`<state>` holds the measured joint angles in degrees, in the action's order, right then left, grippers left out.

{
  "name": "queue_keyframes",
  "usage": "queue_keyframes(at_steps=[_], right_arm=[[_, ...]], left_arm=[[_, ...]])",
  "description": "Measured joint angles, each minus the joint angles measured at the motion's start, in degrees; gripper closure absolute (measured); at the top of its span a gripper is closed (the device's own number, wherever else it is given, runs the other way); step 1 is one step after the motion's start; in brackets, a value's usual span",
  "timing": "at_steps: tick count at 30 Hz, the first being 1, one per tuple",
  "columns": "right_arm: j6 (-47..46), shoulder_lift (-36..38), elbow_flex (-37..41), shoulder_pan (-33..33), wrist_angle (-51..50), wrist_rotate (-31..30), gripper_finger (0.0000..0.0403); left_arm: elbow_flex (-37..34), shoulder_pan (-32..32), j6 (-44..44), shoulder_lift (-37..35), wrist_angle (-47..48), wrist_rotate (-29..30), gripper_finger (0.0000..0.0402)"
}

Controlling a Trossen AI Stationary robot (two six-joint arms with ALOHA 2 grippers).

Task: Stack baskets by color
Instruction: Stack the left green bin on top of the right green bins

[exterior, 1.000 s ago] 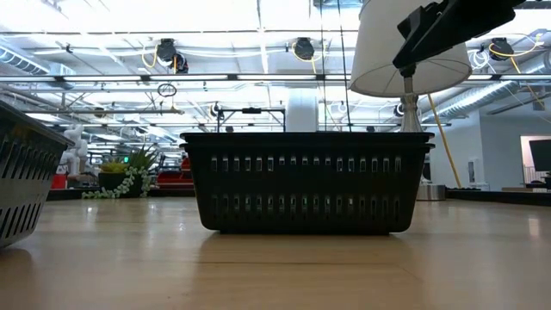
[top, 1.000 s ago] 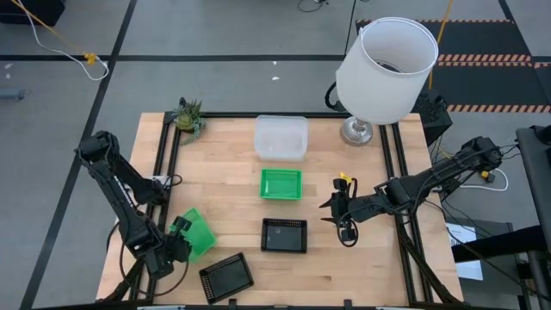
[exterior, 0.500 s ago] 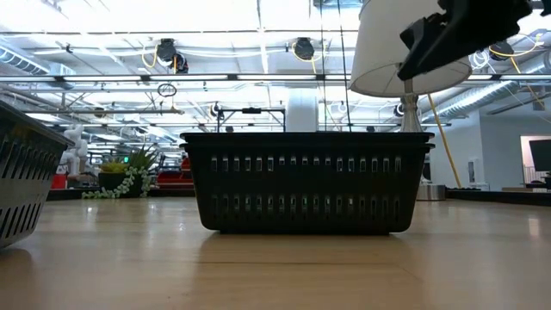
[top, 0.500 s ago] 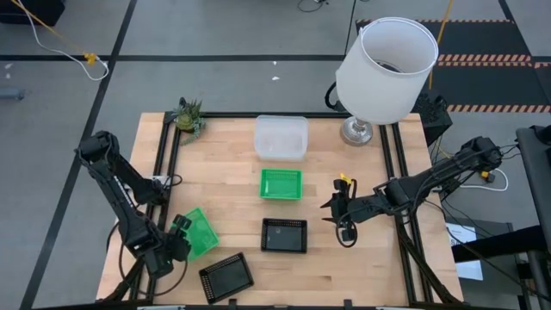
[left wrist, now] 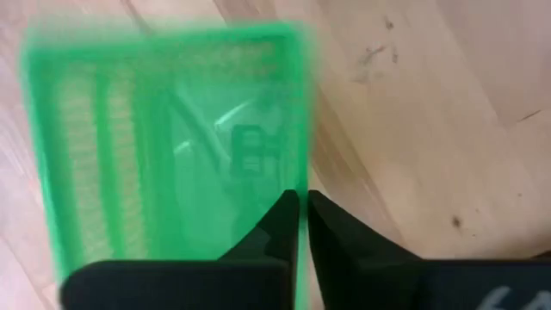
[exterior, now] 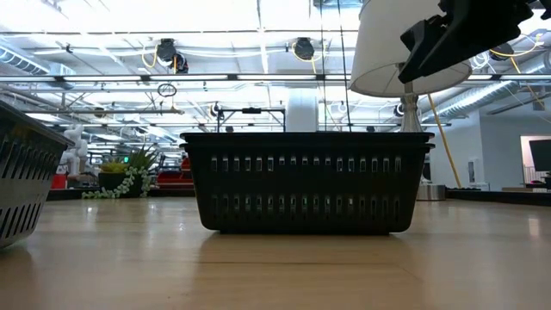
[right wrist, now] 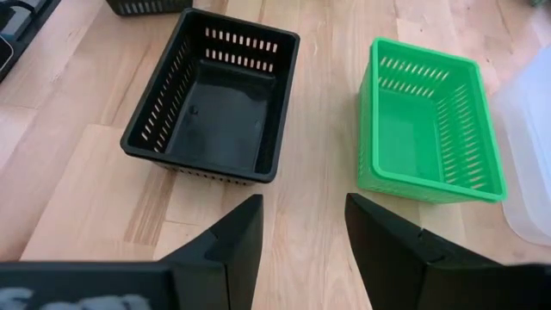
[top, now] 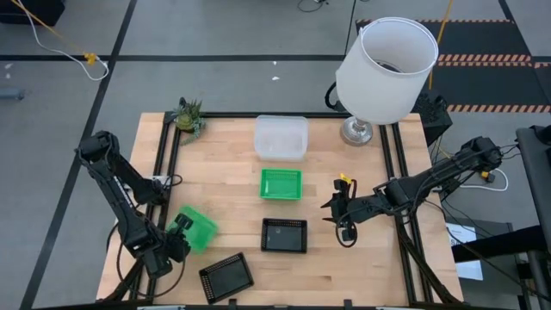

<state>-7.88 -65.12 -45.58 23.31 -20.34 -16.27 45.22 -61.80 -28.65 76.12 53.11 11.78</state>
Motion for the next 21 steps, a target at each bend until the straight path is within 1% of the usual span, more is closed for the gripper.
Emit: queue_keyframes(at_steps=[2,5,7,10,13,15,18,21], right_arm=[[0.0,0.0,0.0,0.0,0.0,0.0,0.0243],[0.0,0.0,0.0,0.0,0.3,0.0,0.0243],[0.0,0.0,0.0,0.0,0.3,0.0,0.0243],[0.0,0.0,0.0,0.0,0.4,0.0,0.0243],[0.0,0.0,0.0,0.0,0.4,0.0,0.0243],[0.0,0.0,0.0,0.0,0.4,0.0,0.0243],[0.0,0.0,0.0,0.0,0.4,0.0,0.0243],[0.0,0.0,0.0,0.0,0.4,0.0,0.0243]], left_arm=[[0.0,0.0,-0.2,0.0,-0.6,0.3,0.0392],[0.0,0.0,-2.6,0.0,-0.9,0.6,0.0393],[0.0,0.0,-4.8,0.0,-0.8,1.8,0.0374],[0.0,0.0,-7.1,0.0,-0.8,4.3,0.0325],[0.0,0.0,-6.3,0.0,-0.9,4.8,0.028],[0.0,0.0,-6.0,0.0,-0.9,4.8,0.0262],[0.0,0.0,-6.0,0.0,-0.8,4.8,0.0259],[0.0,0.0,-6.1,0.0,-0.8,4.8,0.0276]])
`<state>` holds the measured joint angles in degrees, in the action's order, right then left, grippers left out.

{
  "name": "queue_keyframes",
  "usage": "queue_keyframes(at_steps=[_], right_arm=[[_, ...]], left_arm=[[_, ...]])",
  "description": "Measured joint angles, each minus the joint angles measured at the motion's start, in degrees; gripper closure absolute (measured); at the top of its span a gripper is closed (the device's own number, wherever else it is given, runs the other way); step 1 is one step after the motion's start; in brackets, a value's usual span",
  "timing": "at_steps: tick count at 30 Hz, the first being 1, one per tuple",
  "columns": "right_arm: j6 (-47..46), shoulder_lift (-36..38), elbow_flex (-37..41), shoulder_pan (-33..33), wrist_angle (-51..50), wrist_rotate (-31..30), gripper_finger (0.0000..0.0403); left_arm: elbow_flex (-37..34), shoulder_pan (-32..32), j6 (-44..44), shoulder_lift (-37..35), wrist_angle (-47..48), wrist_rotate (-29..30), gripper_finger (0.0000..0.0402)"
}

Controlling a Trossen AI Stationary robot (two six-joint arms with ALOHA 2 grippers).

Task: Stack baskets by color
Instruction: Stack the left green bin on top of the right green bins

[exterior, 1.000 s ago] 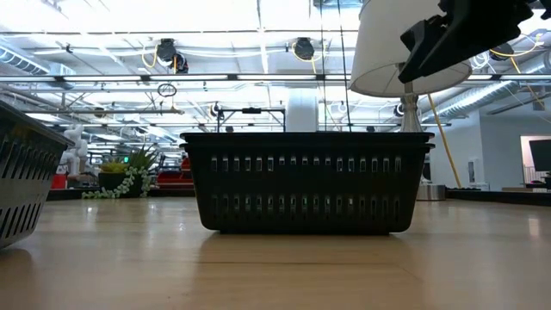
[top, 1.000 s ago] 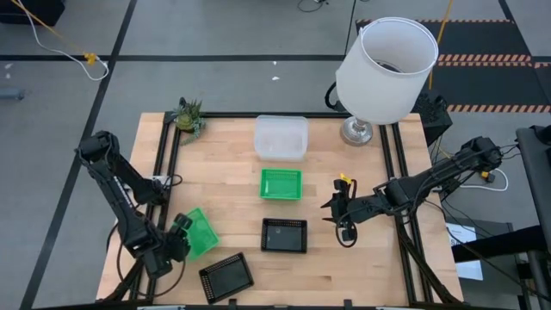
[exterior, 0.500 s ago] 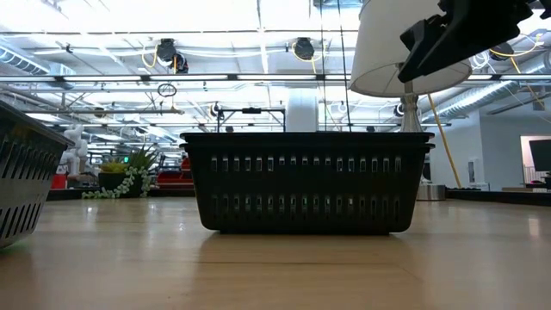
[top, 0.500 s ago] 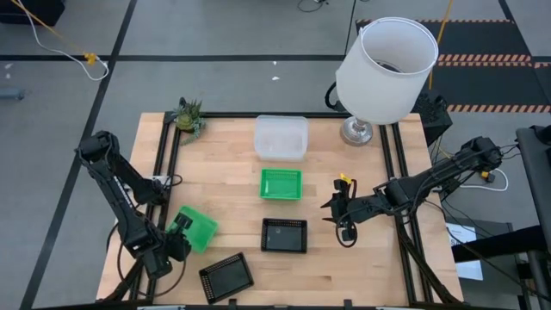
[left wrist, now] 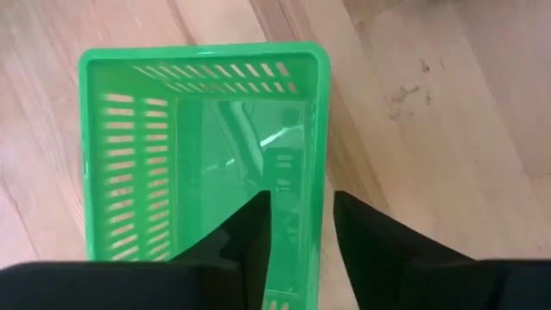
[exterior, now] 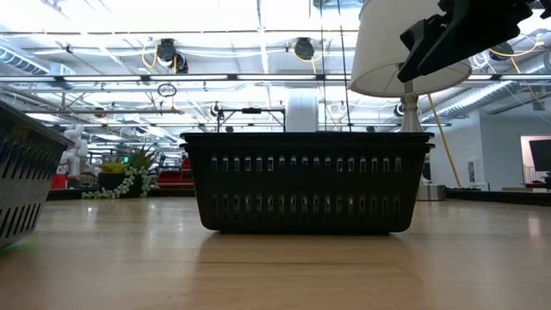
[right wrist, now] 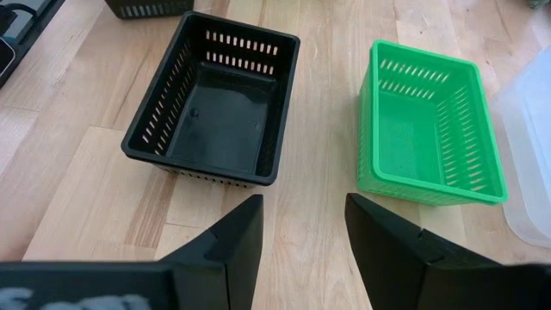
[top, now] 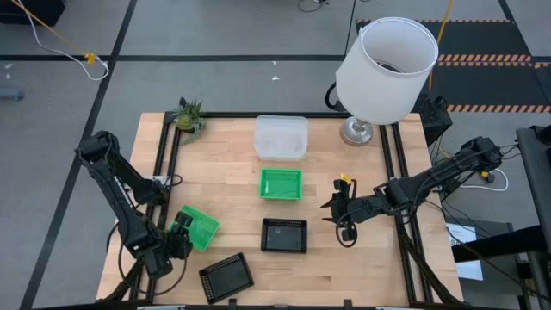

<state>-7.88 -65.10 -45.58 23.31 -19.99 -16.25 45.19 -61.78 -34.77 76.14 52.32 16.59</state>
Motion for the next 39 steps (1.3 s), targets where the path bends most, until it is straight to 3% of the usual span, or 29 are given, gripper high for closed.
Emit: queue_keyframes(at_steps=[12,16,24,32,39], right_arm=[[0.0,0.0,0.0,0.0,0.0,0.0,0.0243],[0.0,0.0,0.0,0.0,0.0,0.0,0.0243],[0.0,0.0,0.0,0.0,0.0,0.0,0.0243],[0.7,0.0,0.0,0.0,0.0,0.0,0.0243],[0.7,0.0,0.0,0.0,-0.1,0.0,0.0243]], left_arm=[[0.0,0.0,-0.9,2.3,-0.2,0.0,0.0345],[0.0,0.5,0.4,1.8,-0.2,0.0,0.0387],[2.1,5.5,5.2,1.5,0.0,0.3,0.0389],[14.1,13.3,17.7,1.5,11.1,10.5,0.0395],[20.8,21.6,33.4,1.5,11.4,20.0,0.0397]])
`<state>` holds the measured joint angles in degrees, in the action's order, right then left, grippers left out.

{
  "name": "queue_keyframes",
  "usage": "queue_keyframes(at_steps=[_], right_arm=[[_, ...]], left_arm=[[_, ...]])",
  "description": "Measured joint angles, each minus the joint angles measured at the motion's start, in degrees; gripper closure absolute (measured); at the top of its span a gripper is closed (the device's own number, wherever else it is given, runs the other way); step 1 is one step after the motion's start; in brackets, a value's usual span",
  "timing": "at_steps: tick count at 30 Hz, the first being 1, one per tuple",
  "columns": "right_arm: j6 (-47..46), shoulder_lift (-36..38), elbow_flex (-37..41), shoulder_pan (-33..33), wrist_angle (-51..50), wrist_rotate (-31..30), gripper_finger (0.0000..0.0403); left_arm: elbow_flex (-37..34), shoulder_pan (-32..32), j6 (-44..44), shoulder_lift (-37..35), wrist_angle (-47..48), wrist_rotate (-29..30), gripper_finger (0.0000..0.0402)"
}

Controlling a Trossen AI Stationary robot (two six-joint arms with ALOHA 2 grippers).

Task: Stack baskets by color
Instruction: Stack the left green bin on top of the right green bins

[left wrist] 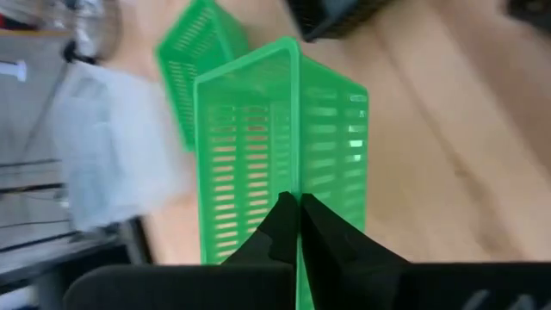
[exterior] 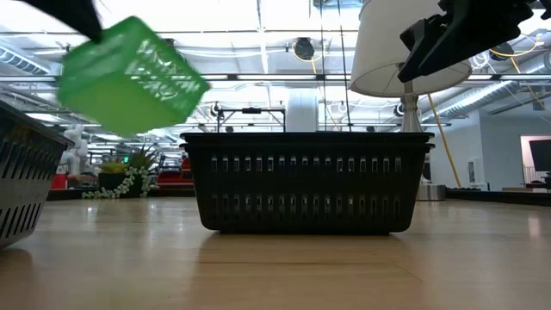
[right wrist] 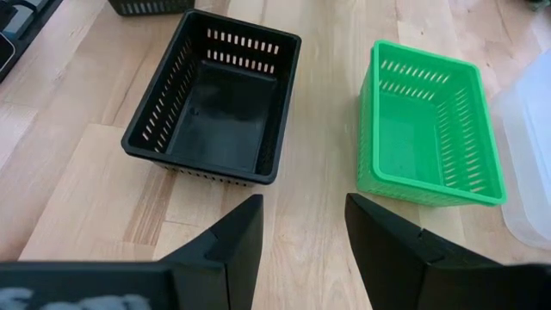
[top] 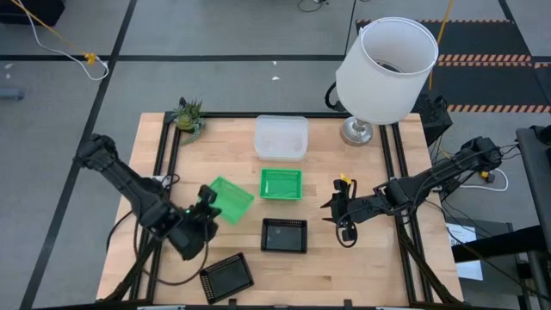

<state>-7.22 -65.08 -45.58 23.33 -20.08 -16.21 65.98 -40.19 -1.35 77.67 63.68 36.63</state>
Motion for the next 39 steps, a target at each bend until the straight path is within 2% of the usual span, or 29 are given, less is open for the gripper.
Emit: queue_keyframes(at_steps=[8,15,20,28,35,39], right_arm=[[-1.6,2.1,0.0,0.0,-3.6,-0.3,0.0243],[-5.8,8.2,0.0,0.0,-6.9,-2.7,0.0243],[-7.5,10.9,0.0,0.0,-8.4,-3.8,0.0243],[-7.1,12.4,0.1,0.0,-10.3,-5.0,0.0243],[-6.8,12.8,0.1,0.0,-10.2,-4.9,0.0243],[-6.6,13.0,0.1,0.0,-10.3,-4.8,0.0243]], left_arm=[[0.5,10.5,13.8,0.3,-10.0,3.4,0.0397],[0.5,15.7,26.3,5.0,-30.5,4.7,0.0395],[1.4,18.4,29.7,10.3,-39.1,4.8,0.0397],[10.4,21.1,24.8,23.1,-38.7,6.3,0.0397],[20.8,22.2,19.8,32.5,-28.9,7.8,0.0397],[22.5,22.2,16.6,34.6,-26.1,10.0,0.0393]])
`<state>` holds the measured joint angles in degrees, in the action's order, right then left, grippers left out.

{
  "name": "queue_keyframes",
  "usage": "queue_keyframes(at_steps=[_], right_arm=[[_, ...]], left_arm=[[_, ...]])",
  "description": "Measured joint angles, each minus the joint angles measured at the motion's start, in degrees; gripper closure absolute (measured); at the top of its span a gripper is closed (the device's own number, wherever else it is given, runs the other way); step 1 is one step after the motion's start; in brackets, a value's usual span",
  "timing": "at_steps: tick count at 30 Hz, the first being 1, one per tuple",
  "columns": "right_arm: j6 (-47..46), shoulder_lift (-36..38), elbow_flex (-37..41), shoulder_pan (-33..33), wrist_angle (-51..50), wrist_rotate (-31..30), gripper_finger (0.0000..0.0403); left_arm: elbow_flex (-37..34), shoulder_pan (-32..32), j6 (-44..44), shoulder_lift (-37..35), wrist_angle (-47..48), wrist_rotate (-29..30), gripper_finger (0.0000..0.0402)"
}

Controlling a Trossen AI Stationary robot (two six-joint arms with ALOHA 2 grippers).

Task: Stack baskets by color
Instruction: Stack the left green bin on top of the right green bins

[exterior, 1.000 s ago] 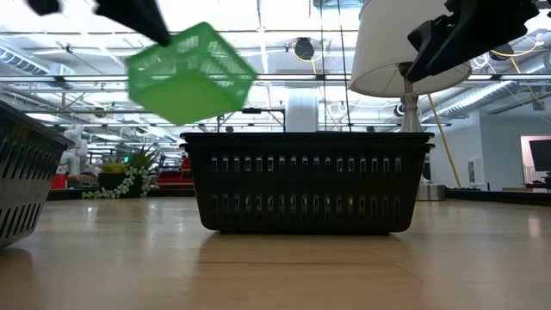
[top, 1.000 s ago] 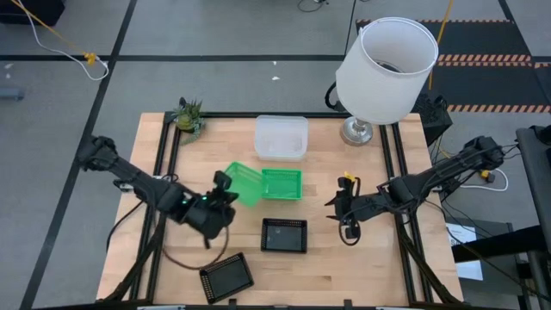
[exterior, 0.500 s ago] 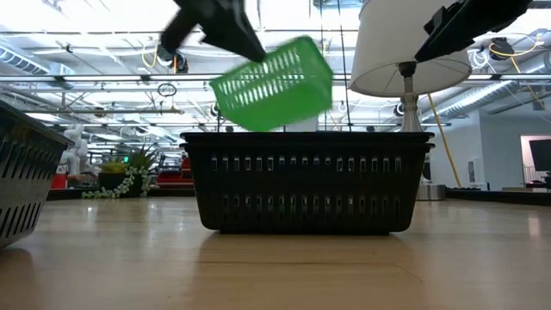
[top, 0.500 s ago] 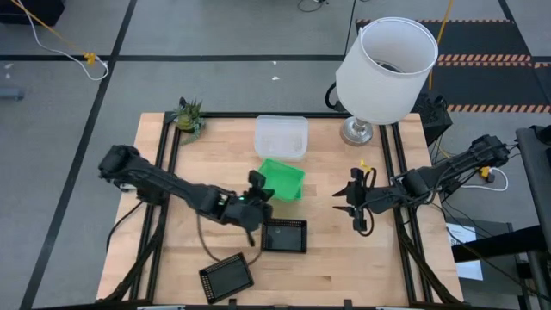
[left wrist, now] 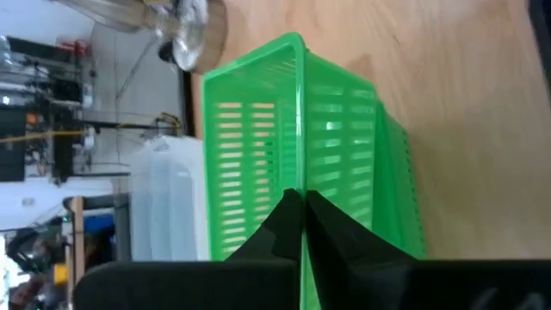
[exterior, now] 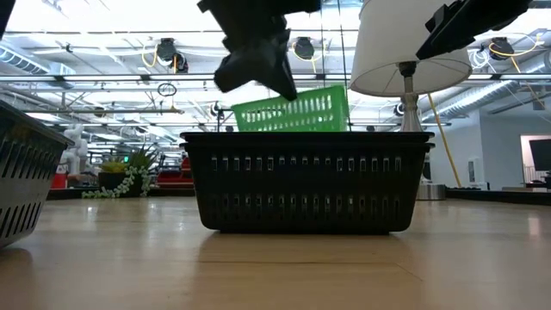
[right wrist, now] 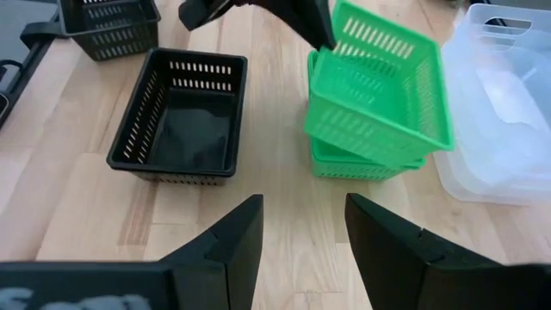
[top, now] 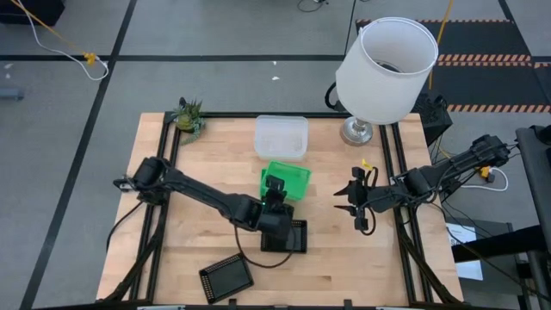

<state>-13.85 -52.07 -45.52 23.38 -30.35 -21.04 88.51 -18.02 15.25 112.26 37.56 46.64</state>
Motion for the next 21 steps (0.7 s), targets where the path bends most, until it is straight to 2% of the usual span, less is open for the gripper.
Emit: queue_keyframes(at_steps=[6,16,21], right_arm=[[0.0,0.0,0.0,0.0,0.0,0.1,0.0243],[0.0,0.0,0.0,0.0,0.1,0.1,0.0243],[0.0,0.0,0.0,0.0,0.1,0.1,0.0243]], left_arm=[[0.0,0.0,-7.4,-0.1,1.7,1.6,0.0397],[0.0,0.9,-13.0,-0.1,3.0,2.3,0.0391],[0.0,1.5,-15.3,-0.1,3.0,-2.4,0.0397]])
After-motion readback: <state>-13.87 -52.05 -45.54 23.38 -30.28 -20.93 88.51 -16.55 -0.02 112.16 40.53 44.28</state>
